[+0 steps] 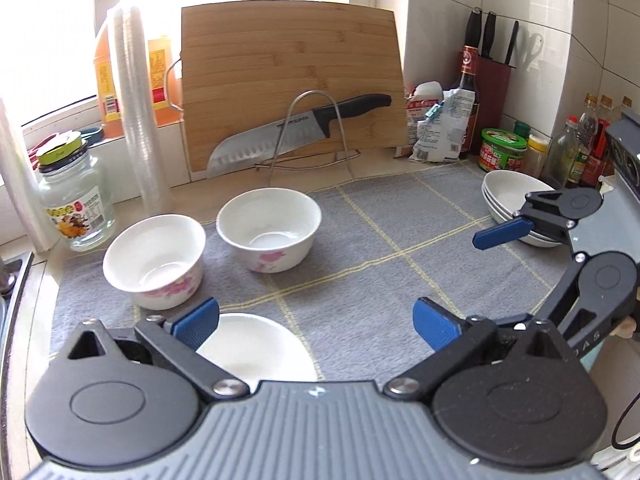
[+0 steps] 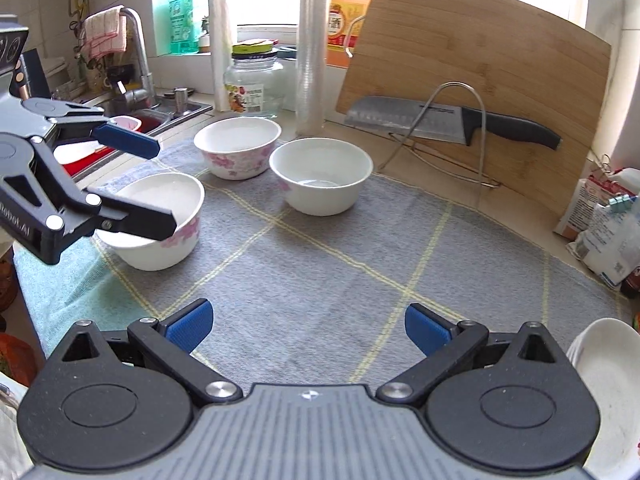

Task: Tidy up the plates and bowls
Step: 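Close the left gripper on the rim of a plain white bowl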

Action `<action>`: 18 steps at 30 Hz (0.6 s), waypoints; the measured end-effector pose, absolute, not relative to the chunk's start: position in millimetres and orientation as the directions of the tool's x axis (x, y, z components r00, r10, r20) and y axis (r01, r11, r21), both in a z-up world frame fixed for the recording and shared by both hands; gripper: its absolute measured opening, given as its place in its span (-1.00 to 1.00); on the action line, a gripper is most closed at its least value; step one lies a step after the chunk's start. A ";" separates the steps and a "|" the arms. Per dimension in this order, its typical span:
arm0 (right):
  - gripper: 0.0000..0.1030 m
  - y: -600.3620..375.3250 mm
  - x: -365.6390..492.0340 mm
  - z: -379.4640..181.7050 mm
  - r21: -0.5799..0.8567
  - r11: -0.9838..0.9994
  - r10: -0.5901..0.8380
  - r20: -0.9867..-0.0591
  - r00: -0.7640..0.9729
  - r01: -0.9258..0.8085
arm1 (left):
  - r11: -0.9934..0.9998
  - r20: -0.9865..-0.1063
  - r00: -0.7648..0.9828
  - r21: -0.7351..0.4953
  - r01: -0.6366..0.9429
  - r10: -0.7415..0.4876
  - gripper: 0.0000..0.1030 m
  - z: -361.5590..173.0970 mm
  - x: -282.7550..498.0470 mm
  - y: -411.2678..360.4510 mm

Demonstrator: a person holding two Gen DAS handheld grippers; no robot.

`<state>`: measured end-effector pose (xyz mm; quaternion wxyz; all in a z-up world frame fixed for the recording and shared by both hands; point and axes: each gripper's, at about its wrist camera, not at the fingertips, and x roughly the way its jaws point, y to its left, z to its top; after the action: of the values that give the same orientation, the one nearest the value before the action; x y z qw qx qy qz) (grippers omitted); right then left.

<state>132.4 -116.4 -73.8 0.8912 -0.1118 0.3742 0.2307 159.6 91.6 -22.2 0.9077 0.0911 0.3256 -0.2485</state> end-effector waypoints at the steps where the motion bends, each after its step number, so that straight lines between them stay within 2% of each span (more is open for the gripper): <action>1: 1.00 -106.8 131.2 -76.5 -0.030 0.861 0.333 -0.721 0.608 -0.508 | 0.868 -0.640 0.668 0.005 0.496 -0.378 0.99 -23.3 161.2 99.9; 9: 1.00 -40.6 126.6 -89.8 -0.059 0.779 0.402 -0.717 0.570 -0.624 | 0.904 -0.665 0.668 -0.025 0.428 -0.335 0.98 -36.3 176.4 157.0; 18: 1.00 7.7 137.4 -102.9 -0.080 0.721 0.432 -0.725 0.536 -0.688 | 0.900 -0.740 0.587 -0.056 0.433 -0.328 0.92 -57.0 200.2 177.5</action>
<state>137.4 7.7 -102.9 0.8574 -0.1812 0.3540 0.3266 200.2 177.5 -57.0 0.8885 0.0651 0.4005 -0.2142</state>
